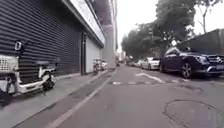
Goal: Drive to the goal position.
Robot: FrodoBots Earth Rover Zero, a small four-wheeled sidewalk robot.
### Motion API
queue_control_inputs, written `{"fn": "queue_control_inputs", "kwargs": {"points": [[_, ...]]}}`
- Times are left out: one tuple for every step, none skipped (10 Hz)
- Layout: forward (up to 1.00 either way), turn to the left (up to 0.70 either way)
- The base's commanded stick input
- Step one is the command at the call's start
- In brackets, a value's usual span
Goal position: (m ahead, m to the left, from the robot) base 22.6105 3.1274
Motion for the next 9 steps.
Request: {"fn": "queue_control_inputs", "kwargs": {"points": [[0.7, 0.09], [0.7, 0.0], [0.7, 0.0], [0.7, 0.0], [0.7, 0.0], [0.7, 0.0], [0.7, 0.0], [0.7, 0.0], [0.7, 0.0]]}}
